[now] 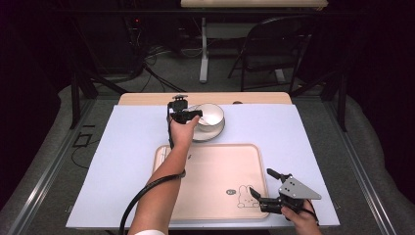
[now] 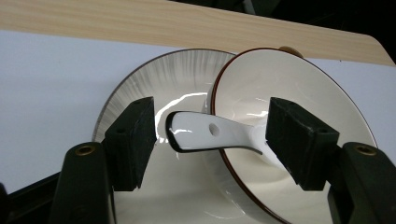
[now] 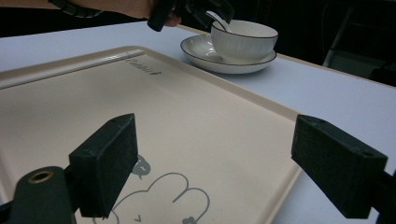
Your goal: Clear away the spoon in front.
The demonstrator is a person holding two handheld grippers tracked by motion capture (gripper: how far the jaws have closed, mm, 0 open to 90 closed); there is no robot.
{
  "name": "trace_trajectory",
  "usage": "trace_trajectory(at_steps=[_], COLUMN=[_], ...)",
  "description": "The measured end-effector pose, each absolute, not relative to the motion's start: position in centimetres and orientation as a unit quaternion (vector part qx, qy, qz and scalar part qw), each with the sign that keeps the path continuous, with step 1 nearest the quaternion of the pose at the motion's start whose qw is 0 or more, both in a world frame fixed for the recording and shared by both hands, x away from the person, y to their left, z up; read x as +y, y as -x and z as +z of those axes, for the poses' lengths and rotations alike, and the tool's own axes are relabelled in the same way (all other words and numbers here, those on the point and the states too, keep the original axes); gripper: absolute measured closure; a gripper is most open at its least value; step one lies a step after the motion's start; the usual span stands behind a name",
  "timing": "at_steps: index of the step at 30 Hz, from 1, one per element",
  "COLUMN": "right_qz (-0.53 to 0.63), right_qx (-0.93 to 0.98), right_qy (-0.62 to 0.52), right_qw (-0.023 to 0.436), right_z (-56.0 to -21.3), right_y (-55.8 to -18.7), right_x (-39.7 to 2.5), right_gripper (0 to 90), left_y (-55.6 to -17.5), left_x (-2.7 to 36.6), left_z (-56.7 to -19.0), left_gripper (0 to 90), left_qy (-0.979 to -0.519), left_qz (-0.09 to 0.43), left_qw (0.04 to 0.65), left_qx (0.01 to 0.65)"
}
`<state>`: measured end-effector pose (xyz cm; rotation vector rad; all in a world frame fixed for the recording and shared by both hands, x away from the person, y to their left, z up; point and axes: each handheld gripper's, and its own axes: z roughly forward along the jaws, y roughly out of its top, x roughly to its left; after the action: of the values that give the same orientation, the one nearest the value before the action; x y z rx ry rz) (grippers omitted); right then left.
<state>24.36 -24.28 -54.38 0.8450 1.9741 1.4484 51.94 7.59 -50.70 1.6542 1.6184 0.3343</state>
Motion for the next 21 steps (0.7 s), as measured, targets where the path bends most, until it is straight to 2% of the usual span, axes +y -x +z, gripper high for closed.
trace_trajectory(at_steps=[8, 14, 21], right_qz=[0.538, 0.539, 0.540], right_qx=[0.732, 0.731, 0.731], right_qy=[-0.319, -0.319, -0.319], right_qw=[0.271, 0.271, 0.270], right_z=[-54.5, -54.4, -54.4], right_y=[-24.5, -24.5, -24.5], right_x=[-24.4, -24.5, -24.5], right_gripper=[14.0, 14.0, 14.0], left_y=[-52.5, -52.6, -52.5], left_x=[7.1, 6.8, 6.4], left_z=[-52.1, -52.4, -52.3], left_gripper=[33.5, 37.0, 46.4], left_qy=[-0.651, -0.654, -0.663], left_qz=[0.128, 0.126, 0.134], left_qw=[0.388, 0.388, 0.382], left_qx=[0.640, 0.637, 0.629])
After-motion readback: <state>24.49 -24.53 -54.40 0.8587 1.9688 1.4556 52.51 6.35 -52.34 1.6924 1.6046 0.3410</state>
